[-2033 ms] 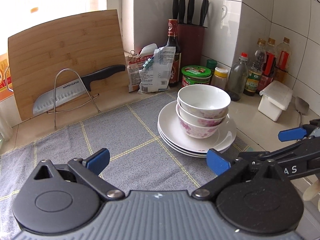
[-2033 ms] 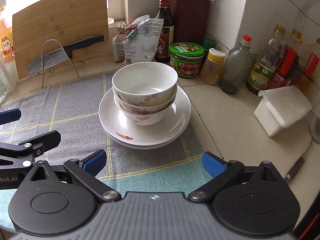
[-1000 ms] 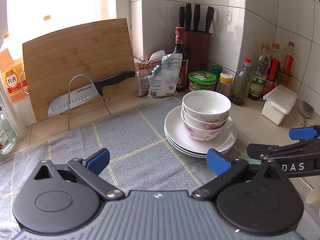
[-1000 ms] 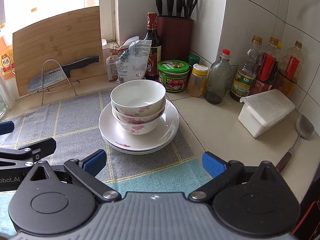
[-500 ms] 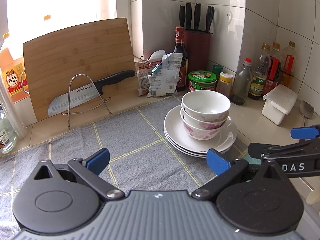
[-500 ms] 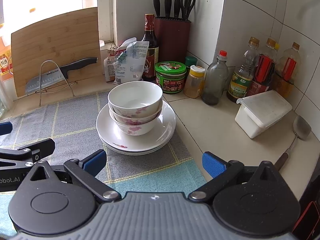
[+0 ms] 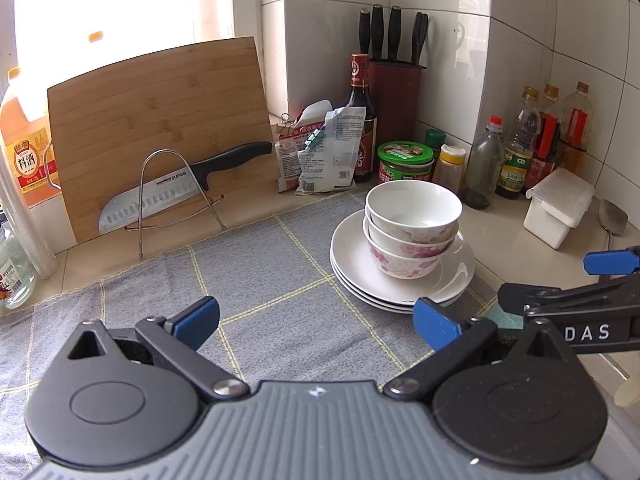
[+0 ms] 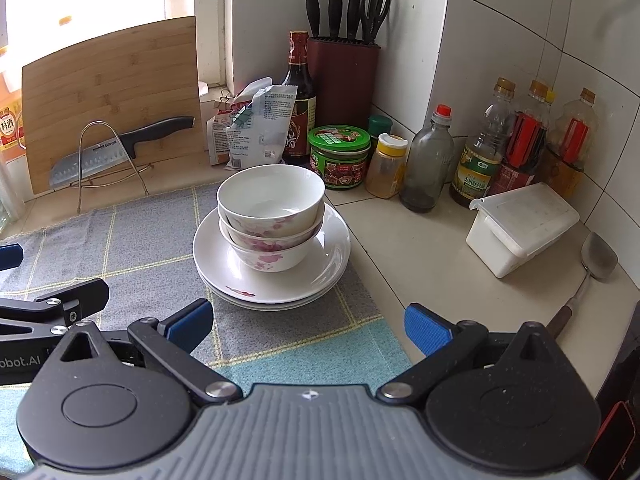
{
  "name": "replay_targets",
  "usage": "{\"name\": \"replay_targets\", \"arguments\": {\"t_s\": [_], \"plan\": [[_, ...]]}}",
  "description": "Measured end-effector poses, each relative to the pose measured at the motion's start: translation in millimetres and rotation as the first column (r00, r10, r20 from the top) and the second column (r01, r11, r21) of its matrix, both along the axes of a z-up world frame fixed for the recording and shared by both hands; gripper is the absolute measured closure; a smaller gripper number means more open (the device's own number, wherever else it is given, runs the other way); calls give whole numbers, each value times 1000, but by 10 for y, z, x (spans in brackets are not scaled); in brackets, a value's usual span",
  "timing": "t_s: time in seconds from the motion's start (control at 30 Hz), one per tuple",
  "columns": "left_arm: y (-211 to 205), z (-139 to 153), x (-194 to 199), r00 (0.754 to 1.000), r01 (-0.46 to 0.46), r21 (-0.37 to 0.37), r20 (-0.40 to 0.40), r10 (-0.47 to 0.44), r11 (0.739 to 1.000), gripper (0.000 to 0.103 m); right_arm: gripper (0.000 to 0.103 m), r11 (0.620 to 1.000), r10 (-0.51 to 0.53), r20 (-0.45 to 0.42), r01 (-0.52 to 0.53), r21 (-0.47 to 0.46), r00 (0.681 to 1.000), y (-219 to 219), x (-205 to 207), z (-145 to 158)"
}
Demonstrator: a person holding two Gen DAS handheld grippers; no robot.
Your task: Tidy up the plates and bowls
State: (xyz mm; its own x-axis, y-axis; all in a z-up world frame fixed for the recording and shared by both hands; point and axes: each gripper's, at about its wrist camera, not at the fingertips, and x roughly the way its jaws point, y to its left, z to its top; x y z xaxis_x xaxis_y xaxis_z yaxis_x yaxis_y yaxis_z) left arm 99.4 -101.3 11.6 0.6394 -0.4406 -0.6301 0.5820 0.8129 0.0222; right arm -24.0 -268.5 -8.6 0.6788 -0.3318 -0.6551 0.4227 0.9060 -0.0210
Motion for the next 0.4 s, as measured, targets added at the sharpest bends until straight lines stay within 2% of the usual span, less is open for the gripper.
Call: {"name": "replay_targets", "arguments": {"t_s": [0.4], "plan": [[-2, 18, 12, 1000, 10, -1, -5, -10, 1000, 1, 0, 1000, -9, -3, 9, -5, 1000, 8, 9, 41]]}}
